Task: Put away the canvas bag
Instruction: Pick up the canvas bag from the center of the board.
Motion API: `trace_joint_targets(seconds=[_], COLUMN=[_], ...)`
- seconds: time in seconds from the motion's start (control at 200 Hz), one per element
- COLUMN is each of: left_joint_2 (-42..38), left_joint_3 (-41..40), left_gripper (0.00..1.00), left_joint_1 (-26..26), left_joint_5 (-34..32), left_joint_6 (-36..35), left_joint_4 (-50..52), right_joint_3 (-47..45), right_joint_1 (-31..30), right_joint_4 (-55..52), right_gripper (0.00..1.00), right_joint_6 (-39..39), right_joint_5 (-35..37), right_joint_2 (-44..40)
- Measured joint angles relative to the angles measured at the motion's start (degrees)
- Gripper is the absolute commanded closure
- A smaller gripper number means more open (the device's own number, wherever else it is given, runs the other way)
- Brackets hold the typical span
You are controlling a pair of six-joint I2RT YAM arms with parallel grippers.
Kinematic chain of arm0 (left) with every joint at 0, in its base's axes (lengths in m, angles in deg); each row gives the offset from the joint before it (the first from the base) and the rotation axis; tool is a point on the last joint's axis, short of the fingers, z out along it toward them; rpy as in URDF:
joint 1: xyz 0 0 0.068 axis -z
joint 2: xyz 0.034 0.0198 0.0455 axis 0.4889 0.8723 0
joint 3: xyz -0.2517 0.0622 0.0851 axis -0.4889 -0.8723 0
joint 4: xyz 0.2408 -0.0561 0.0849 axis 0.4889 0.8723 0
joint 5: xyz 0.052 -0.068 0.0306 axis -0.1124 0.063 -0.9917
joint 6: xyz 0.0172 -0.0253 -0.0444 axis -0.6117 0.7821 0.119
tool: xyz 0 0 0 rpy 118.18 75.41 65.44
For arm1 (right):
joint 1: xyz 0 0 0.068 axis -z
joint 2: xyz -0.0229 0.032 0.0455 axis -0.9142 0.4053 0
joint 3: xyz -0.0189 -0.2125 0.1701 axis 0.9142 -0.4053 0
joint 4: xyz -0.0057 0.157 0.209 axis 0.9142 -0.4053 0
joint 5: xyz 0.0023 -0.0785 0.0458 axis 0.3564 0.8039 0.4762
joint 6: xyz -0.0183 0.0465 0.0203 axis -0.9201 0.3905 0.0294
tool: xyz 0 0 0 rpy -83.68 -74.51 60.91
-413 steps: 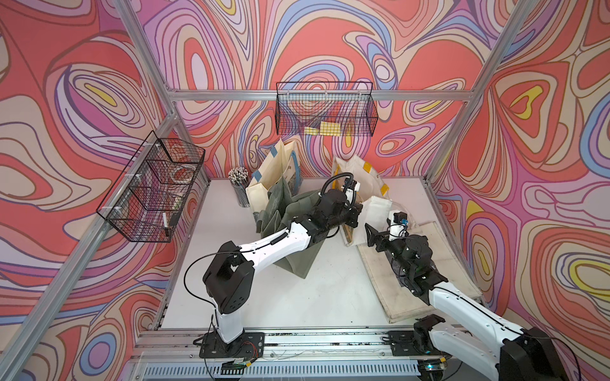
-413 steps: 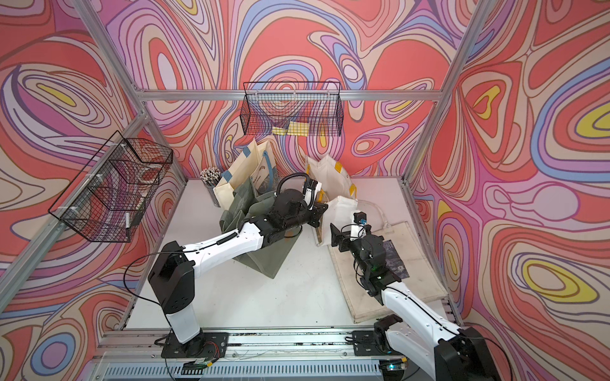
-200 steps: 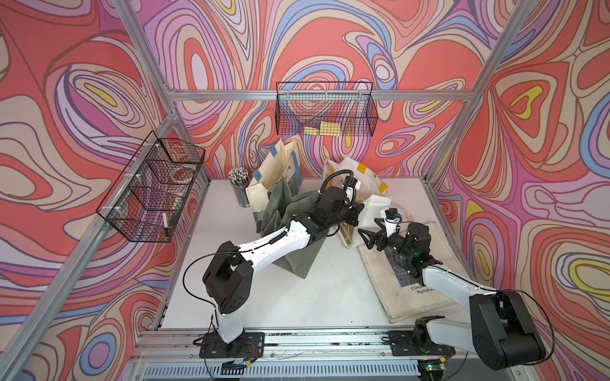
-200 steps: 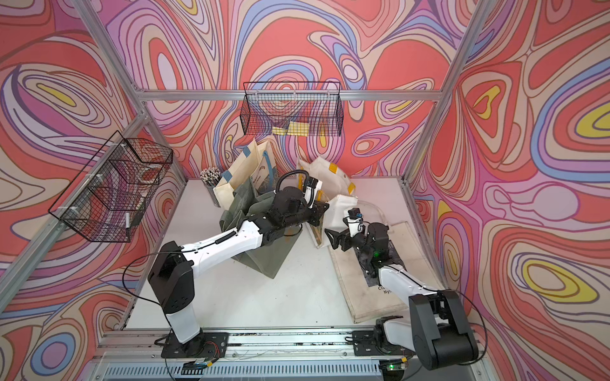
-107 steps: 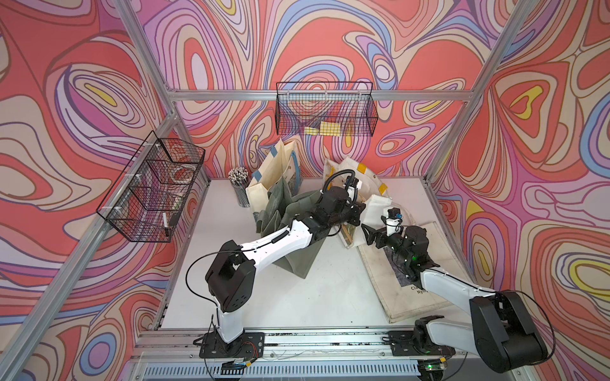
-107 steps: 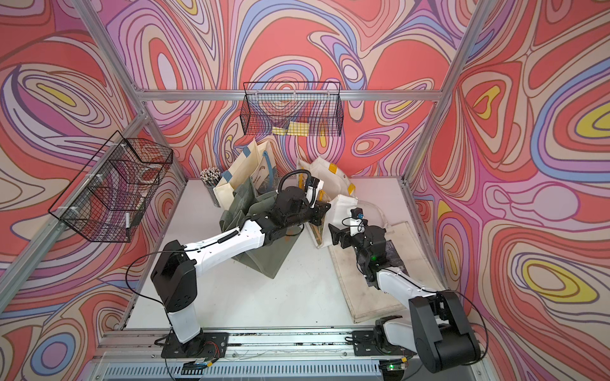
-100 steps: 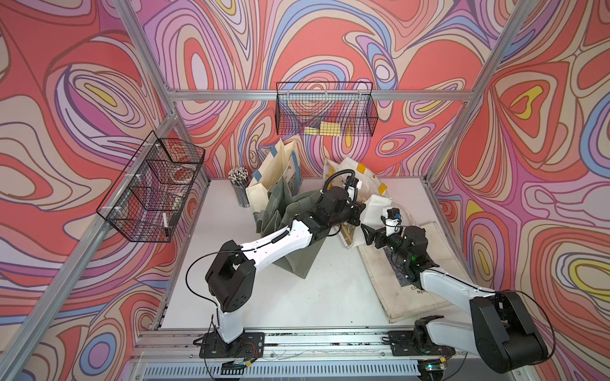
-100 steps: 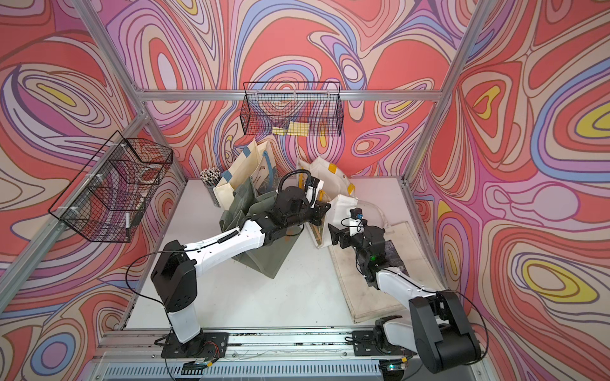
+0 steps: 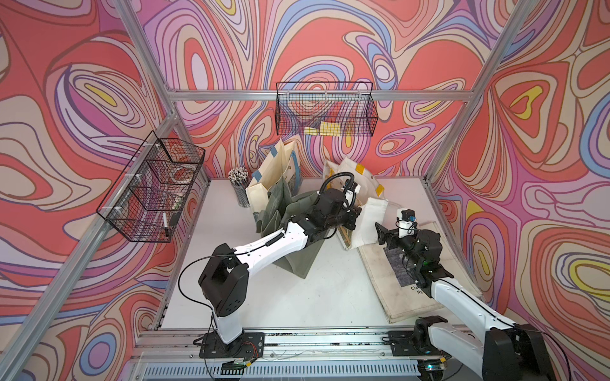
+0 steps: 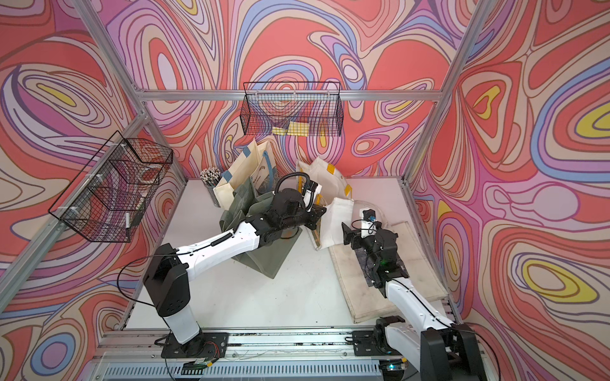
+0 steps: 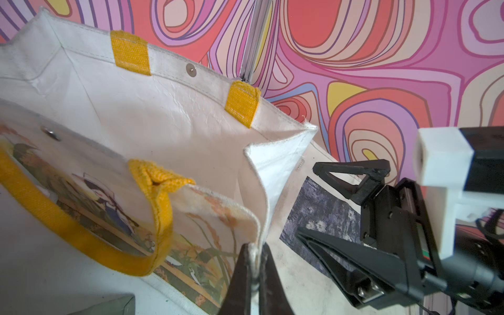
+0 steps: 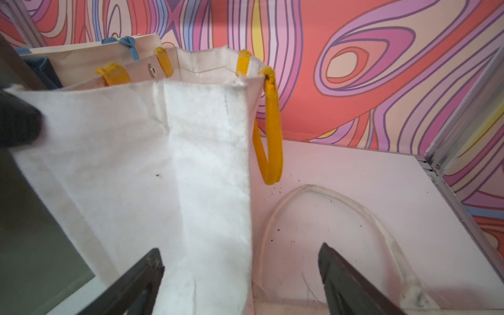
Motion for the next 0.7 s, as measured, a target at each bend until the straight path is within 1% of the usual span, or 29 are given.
trace_joint_targets(seconds=[0.105,0.3,0.381,0.436,0.596,0.696], left_joint_2=[-1.03,-1.60,-1.66,-1.81,-2.45,-2.45], left_joint_3=[-0.94,-1.60,-1.66,-1.70,-1.86,-1.86], left_gripper=[1.00,1.00,1.00,1.00,1.00,1.00], left_joint_1=[-0.46,-1.27,-1.70,-1.95,-2.40,-2.47], left_joint_5=[0.04,0.48,0.79,1.01,1.33,1.73], left_joint_6=[-0.07,-0.44,-0.44,-0.46,-0.44,-0.15], left_joint_4=[0.35,0.52,0.57,0.72,1.27,1.36], right_joint_3=[0.68,3.45,5.01,5.86,6.32,6.62], right_joint_1=[0.00,0.42,0.70,0.81,1.01,0.98], right_joint_4=[-0.28,-0.85,-0.59,-0.02,3.10,4.28], right_gripper=[0.15,0.16,0.20,0.25,0.48,0.67], right_joint_6=[-0.59,-2.29,-2.67,-2.89,-2.78,-1.92], right_joint_5=[-3.04,-7.50,-9.01,-9.88,-12.66,-15.65], right_joint_2=[2.14,7.67,9.64,10.88,13.64,15.43])
